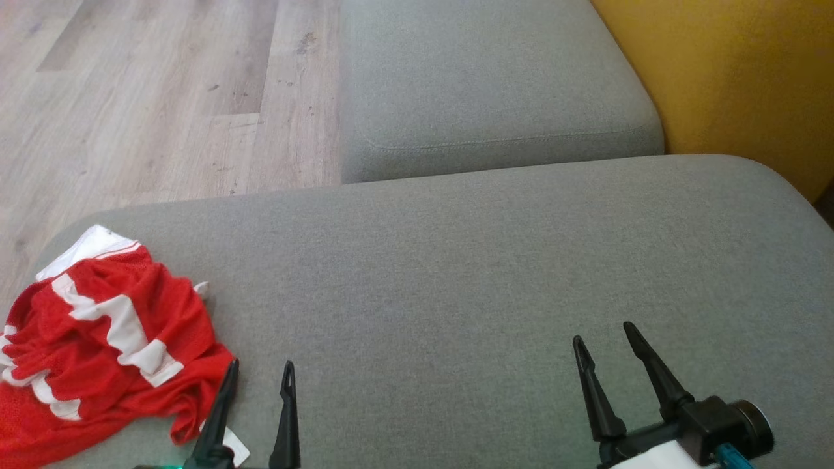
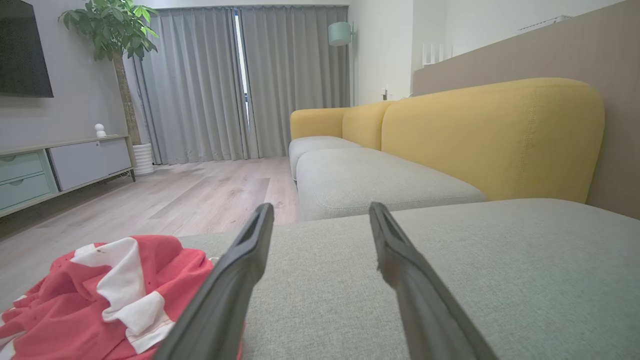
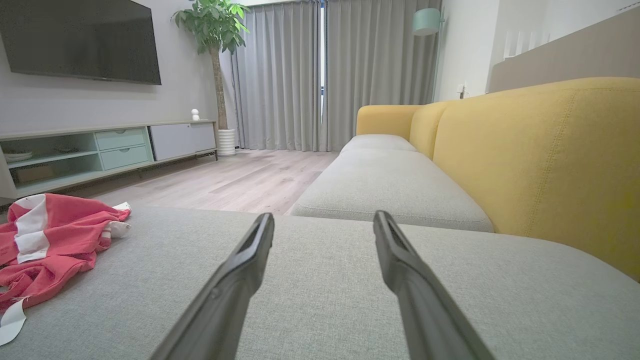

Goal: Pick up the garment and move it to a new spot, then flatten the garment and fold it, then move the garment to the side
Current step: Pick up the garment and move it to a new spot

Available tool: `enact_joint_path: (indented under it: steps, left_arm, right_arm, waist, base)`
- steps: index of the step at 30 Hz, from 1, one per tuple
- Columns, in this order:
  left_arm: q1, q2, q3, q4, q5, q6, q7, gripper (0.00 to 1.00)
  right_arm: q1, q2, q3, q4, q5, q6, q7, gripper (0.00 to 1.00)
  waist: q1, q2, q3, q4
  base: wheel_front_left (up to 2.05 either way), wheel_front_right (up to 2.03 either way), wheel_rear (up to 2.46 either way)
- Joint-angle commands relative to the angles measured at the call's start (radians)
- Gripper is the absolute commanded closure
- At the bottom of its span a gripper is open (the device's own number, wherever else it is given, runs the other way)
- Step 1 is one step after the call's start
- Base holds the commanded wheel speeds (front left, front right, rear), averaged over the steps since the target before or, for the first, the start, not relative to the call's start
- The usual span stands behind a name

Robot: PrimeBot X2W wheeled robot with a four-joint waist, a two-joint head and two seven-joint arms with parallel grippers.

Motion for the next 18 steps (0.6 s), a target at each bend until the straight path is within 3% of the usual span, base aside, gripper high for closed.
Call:
enact_joint_path:
  steps: [1, 8, 18]
  left_arm:
    - [-0.033, -0.009, 0.033, -0.026, 0.008, -0.005, -0.010, 0.00]
    - [-0.038, -0.011, 0.041, 0.003, 0.014, -0.020, -0.010, 0.00]
    - [-0.033, -0.012, 0.095, 0.033, 0.004, -0.007, -0.010, 0.00]
  right_arm:
    - [-0.035, -0.009, 0.022, -0.030, -0.003, -0.001, -0.011, 0.00]
    - [-0.031, -0.009, 0.022, -0.026, 0.004, -0.001, -0.011, 0.00]
    - [-0.030, -0.009, 0.039, -0.020, 0.024, -0.001, -0.011, 0.00]
  waist:
    - [0.0000, 0.0000, 0.001, 0.001]
    - [0.0000, 0.0000, 0.020, 0.041]
    - [0.0000, 0.0000, 0.040, 0.170]
  base:
    - [0.00, 0.00, 0.00]
    - [0.00, 0.00, 0.00]
    - [0.00, 0.00, 0.00]
